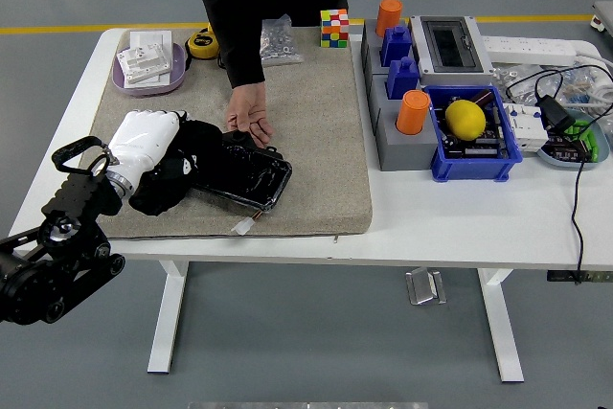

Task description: Pick the rag up,wipe the panel,place it on the desk

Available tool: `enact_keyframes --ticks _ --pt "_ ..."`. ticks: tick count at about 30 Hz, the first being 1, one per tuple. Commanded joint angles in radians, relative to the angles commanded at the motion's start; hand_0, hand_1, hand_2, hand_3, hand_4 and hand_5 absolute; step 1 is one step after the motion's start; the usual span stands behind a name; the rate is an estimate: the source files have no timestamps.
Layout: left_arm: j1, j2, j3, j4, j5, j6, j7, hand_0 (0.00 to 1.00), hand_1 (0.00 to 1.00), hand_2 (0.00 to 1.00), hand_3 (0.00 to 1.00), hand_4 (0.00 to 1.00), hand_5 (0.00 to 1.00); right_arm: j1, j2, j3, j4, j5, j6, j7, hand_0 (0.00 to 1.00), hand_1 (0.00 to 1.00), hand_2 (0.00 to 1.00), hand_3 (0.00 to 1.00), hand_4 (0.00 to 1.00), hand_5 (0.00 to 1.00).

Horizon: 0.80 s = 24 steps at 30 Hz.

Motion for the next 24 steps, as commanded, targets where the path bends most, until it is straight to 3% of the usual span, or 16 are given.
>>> enact_keyframes --ticks 11,24 --pt "0.002 0.013 -0.022 0.034 0.020 0.011 0.002 0.208 0.196 0.492 0.384 0.333 0.002 0.000 -0.001 0.001 0.000 0.000 0.001 -0.001 0.716 0.607 0.665 0.580 0.979 0.531" --pt "0.013 0.023 -0.072 0.144 0.012 0.025 -0.006 0.208 0.196 0.491 0.383 0.333 0.002 0.002 0.000 0.004 0.001 0.000 0.001 -0.001 0.716 0.606 0.665 0.580 0.979 0.532"
